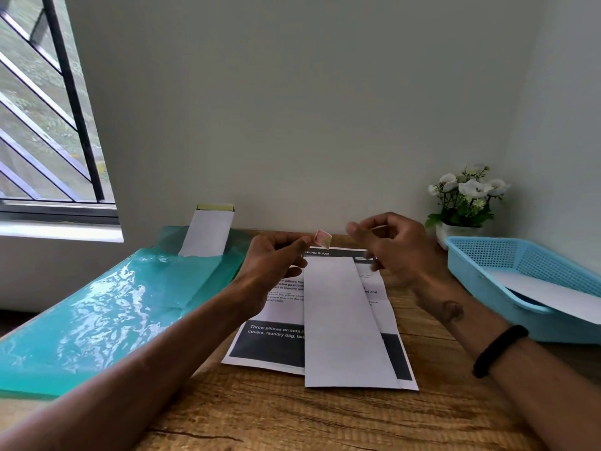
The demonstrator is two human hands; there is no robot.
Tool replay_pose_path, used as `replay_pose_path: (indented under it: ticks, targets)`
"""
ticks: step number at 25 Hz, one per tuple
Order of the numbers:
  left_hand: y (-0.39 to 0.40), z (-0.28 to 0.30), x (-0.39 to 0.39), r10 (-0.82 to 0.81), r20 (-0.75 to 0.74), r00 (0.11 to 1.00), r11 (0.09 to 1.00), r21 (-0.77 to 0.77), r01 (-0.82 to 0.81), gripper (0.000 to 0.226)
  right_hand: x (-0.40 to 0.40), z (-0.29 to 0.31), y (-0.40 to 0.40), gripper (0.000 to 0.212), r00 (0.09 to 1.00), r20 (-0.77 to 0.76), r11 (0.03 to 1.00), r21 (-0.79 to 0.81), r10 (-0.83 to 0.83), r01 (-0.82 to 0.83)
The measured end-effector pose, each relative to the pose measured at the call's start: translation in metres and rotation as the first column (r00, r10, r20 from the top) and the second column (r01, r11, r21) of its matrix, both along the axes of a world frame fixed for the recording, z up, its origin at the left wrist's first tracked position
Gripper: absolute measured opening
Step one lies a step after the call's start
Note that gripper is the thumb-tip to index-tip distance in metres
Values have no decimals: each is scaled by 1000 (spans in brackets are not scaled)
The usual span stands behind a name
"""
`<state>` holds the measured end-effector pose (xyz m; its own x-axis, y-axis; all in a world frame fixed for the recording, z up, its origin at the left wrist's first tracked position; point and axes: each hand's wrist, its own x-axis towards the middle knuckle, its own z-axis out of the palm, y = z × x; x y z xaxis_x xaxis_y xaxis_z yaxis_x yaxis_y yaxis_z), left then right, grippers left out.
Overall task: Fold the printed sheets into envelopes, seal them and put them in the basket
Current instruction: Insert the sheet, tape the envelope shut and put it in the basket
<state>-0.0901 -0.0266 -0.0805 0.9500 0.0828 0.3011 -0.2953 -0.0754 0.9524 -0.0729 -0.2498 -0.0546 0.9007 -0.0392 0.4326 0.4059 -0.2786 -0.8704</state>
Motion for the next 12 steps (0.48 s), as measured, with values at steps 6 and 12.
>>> replay_pose_path:
  ticks: [6, 12]
  targets:
    - [-7, 5, -5, -91, -9, 996, 996, 24, 91, 27, -10, -13, 16, 55, 998, -14, 996, 71, 55, -54]
    - [-12, 5, -8, -127, -30, 991, 991, 47, 128, 30, -1, -18, 11, 44, 996, -64, 983, 175, 63, -51]
